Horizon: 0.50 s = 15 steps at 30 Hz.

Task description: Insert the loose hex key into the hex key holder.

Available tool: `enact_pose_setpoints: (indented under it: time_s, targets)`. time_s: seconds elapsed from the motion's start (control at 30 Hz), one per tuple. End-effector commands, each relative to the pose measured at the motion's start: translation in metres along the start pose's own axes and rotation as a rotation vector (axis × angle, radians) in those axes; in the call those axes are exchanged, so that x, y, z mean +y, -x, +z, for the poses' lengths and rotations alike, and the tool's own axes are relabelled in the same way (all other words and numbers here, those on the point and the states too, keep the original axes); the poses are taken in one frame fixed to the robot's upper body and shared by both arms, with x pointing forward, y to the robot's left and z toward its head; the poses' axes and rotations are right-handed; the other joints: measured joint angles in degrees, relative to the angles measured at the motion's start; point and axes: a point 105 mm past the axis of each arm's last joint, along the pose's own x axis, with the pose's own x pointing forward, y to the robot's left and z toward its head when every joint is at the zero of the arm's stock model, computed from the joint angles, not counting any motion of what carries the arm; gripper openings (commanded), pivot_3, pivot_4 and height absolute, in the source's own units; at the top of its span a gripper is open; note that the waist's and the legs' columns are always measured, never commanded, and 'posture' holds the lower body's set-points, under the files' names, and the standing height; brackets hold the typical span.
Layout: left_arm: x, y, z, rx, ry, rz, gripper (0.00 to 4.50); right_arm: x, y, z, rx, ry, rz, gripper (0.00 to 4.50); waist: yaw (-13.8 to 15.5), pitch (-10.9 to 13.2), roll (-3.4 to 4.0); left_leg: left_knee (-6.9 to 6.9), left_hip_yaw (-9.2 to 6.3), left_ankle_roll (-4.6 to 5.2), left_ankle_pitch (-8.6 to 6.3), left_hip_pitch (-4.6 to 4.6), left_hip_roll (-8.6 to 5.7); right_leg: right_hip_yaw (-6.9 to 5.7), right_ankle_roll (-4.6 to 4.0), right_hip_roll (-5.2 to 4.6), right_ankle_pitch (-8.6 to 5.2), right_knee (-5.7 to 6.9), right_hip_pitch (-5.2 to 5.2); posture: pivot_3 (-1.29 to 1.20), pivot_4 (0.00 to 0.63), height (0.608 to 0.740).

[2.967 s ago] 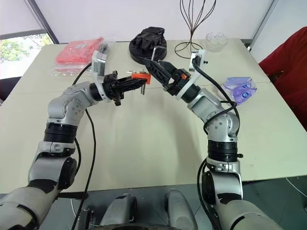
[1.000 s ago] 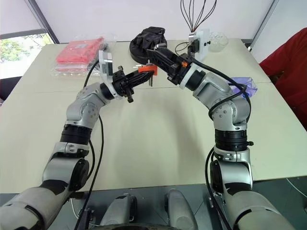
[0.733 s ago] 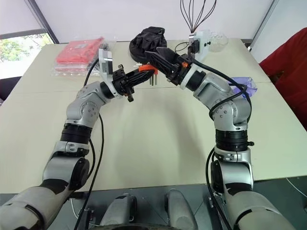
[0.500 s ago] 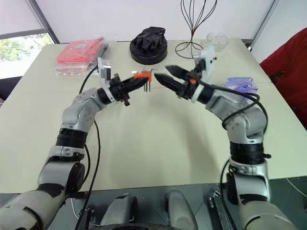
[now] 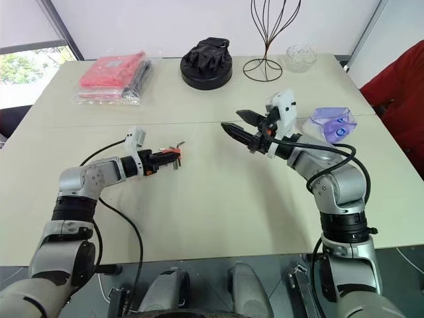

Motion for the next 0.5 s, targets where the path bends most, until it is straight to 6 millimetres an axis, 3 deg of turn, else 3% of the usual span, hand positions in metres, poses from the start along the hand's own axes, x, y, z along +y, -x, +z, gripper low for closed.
enact_pose_setpoints:
  time_s: [0.03,0.17,0.23,0.4,0.5]
  targets:
    - [0.025,0.014,-0.009,0.051,-0.101,0.163,4.48,0.005,0.001,0.013,-0.051,0.047,0.008,3.1,-0.2,0.0,0.02,-0.02,0.0,0.0,0.0,0.03,0.0,0.01,0.0,0.01,0.0,0.0,0.01,0.0,0.15,0.74]
    - [0.042,0.037,-0.006,0.084,-0.386,0.299,4.48,0.003,0.006,0.01,-0.035,0.046,-0.005,3.1,-0.6,0.0,0.04,-0.08,0.01,0.0,0.0,0.15,0.04,0.16,-0.01,0.04,0.0,0.02,0.01,0.0,0.15,0.74]
    - [0.046,0.052,-0.002,0.071,-0.437,0.336,4.48,0.001,0.013,0.004,-0.015,0.042,-0.021,3.1,-0.7,0.0,0.04,-0.12,0.0,0.0,0.0,0.16,0.07,0.16,-0.02,0.03,0.0,0.02,0.01,0.0,0.15,0.74]
    - [0.043,0.074,0.012,0.037,-0.633,0.411,4.48,-0.004,0.025,-0.01,0.025,0.028,-0.063,3.1,0.0,0.0,0.04,-0.12,0.0,0.0,-0.01,0.08,0.06,0.15,-0.02,-0.02,-0.01,-0.01,0.0,0.0,0.15,0.74]
    - [0.031,0.079,0.033,-0.1,-0.659,0.435,4.48,-0.01,0.03,-0.02,0.055,0.045,-0.108,3.1,0.3,0.0,0.03,-0.09,0.0,0.0,-0.01,0.01,0.03,0.14,-0.02,-0.07,-0.01,-0.05,0.0,0.0,0.15,0.74]
